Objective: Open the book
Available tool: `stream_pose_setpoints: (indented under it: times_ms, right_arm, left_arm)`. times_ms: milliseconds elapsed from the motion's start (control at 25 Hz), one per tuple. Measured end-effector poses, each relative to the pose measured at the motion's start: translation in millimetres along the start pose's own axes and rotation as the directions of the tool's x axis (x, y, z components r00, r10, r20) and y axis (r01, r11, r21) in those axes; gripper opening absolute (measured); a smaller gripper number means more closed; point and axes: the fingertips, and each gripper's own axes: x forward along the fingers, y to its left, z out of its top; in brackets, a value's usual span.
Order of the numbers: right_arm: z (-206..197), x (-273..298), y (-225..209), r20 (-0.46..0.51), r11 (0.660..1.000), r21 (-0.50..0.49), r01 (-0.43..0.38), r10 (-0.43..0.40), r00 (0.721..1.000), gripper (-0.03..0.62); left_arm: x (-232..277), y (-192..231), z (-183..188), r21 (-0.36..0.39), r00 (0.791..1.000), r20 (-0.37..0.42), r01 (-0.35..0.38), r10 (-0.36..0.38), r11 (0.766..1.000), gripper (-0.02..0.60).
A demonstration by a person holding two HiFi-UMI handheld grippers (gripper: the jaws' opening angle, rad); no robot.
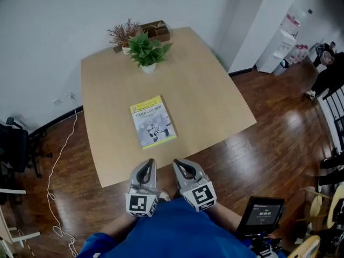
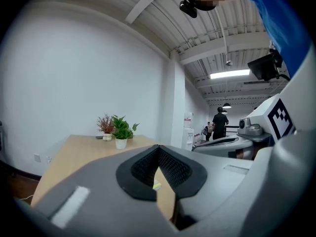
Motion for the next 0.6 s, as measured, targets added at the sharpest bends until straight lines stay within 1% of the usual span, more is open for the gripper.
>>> stream_pose_setpoints:
  times_ms: [320,600]
  right_arm:
    - [5.6,46.4,-63.0,-0.019,0.999,0.016,-0.052,0.052,0.998,0.002]
    - [1.5,77.2,-103.0,-0.05,0.993,0.059,-0.098,0.101,0.994,0.003]
  left_arm:
    - [68.6,19.5,-3.2,-0.003,0.997,-0.05,-0.064,0.064,0.998,0.007]
    - [109.2,29.1,-16.2,-0.006,0.985,-0.112,-0.129,0.128,0.992,0.006]
